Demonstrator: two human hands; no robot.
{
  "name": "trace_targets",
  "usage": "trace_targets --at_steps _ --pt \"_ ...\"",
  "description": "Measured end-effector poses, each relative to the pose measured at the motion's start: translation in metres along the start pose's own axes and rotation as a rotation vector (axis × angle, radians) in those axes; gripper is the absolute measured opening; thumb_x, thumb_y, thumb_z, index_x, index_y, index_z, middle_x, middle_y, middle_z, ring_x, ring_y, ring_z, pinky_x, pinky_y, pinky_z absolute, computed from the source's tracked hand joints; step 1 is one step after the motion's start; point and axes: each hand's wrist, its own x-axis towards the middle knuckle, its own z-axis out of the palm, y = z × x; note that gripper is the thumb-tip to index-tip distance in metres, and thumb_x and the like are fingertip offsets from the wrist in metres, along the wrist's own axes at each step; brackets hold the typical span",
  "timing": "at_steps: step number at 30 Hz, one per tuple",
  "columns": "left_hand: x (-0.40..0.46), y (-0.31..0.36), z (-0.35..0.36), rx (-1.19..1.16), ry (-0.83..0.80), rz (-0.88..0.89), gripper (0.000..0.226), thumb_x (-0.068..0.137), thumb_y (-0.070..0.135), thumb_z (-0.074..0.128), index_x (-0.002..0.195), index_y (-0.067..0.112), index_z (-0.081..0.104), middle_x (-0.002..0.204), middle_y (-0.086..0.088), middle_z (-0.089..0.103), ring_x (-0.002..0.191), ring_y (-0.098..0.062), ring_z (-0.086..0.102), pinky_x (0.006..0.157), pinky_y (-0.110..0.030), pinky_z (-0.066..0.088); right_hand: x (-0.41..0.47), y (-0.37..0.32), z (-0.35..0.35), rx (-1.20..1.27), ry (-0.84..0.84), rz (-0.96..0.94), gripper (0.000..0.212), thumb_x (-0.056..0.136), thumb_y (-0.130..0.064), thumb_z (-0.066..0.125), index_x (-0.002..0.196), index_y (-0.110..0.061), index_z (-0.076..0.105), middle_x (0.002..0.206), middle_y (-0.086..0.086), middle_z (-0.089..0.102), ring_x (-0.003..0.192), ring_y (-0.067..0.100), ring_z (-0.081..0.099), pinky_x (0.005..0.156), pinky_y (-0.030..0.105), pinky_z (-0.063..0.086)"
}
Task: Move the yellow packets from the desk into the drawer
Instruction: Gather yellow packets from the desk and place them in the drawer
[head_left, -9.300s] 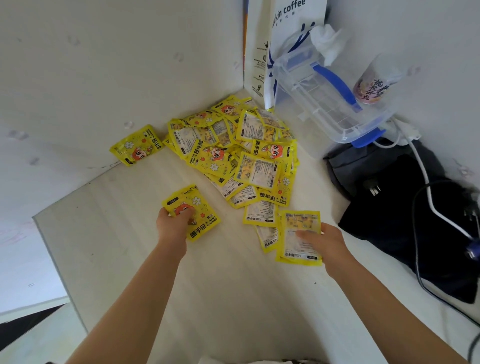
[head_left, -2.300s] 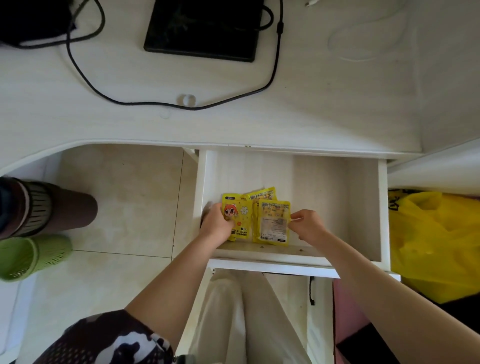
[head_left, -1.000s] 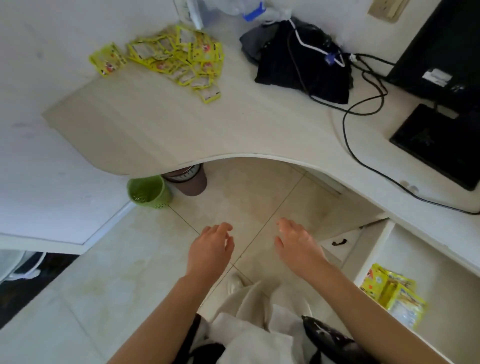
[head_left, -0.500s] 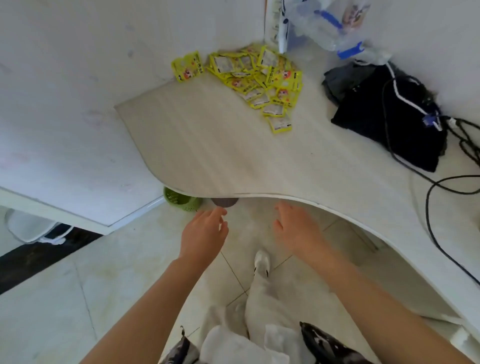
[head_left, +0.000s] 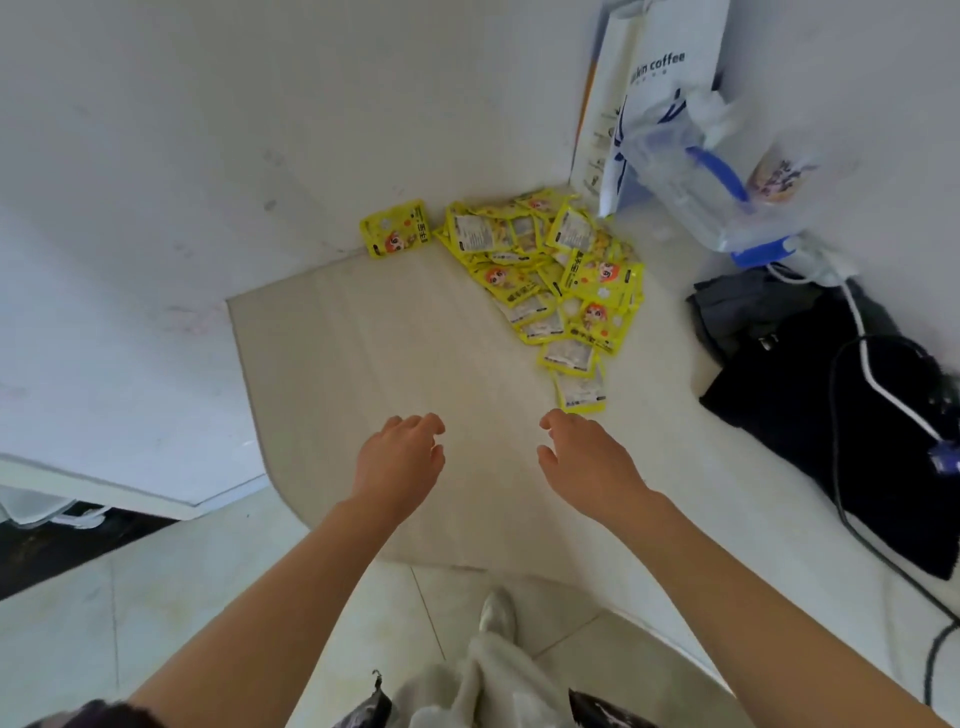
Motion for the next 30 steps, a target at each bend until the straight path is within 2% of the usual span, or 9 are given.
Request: trace_targets --at_steps 8,15,18,21,24,27,30 --pt "0.112 -0.024 -0.030 0.030 -0.038 -0.051 0.028 0.095 0.028 0.048 0.122 0.023 0.054 0.114 0.006 0.064 0.110 -0.018 0.053 0.082 -0.035 0.049 0.096 0.016 -0.033 -0.009 -0.042 0.065 0.033 0.095 -0.029 0.045 0.124 -0.013 0.048 0.120 0.008 0.058 0.111 0.029 0.054 0.084 0.038 0.049" --pt "0.214 -0.060 -0.050 0.057 -0.076 -0.070 0.035 0.094 0.026 0.051 0.128 0.019 0.052 0.126 -0.002 0.055 0.119 -0.023 0.049 0.089 -0.041 0.048 0.171 0.018 -0.046 -0.005 -0.075 0.157 0.031 0.096 -0.026 0.043 0.123 -0.010 0.047 0.115 0.011 0.057 0.107 0.030 0.054 0.081 0.038 0.049" --pt "0.253 -0.078 -0.051 -0.158 -0.041 -0.235 0.035 0.092 0.024 0.055 0.126 0.017 0.054 0.128 -0.004 0.056 0.120 -0.025 0.050 0.091 -0.040 0.046 0.202 0.011 -0.049 -0.017 -0.077 0.183 0.032 0.097 -0.027 0.043 0.123 -0.009 0.047 0.114 0.012 0.056 0.107 0.031 0.054 0.076 0.037 0.046" --pt "0.277 -0.091 -0.051 -0.450 0.023 -0.460 0.039 0.089 0.020 0.060 0.126 0.011 0.056 0.128 -0.007 0.059 0.117 -0.027 0.054 0.093 -0.035 0.042 0.231 0.006 -0.048 -0.004 -0.083 0.194 0.032 0.097 -0.027 0.043 0.122 -0.008 0.048 0.113 0.011 0.056 0.104 0.031 0.056 0.079 0.039 0.049" --pt "0.296 -0.099 -0.052 -0.665 0.066 -0.668 0.043 0.088 0.019 0.062 0.128 0.011 0.053 0.127 -0.007 0.060 0.116 -0.027 0.054 0.087 -0.033 0.042 0.258 0.001 -0.051 0.020 -0.084 0.202 0.033 0.097 -0.027 0.045 0.123 -0.007 0.048 0.114 0.013 0.055 0.108 0.033 0.054 0.078 0.037 0.046" --pt "0.315 -0.104 -0.045 -0.824 0.122 -0.775 0.044 0.086 0.018 0.064 0.129 0.012 0.051 0.125 -0.006 0.060 0.115 -0.026 0.054 0.081 -0.030 0.040 0.282 -0.004 -0.050 0.013 -0.062 0.176 0.039 0.098 -0.030 0.045 0.129 -0.007 0.047 0.120 0.013 0.052 0.113 0.033 0.052 0.085 0.041 0.050" --pt "0.329 -0.106 -0.038 -0.917 0.144 -0.847 0.049 0.086 0.018 0.065 0.131 0.011 0.048 0.126 -0.007 0.059 0.114 -0.027 0.056 0.084 -0.032 0.043 0.296 -0.008 -0.044 -0.015 -0.028 0.159 0.040 0.098 -0.032 0.045 0.128 -0.005 0.046 0.121 0.014 0.051 0.112 0.035 0.052 0.084 0.042 0.049"
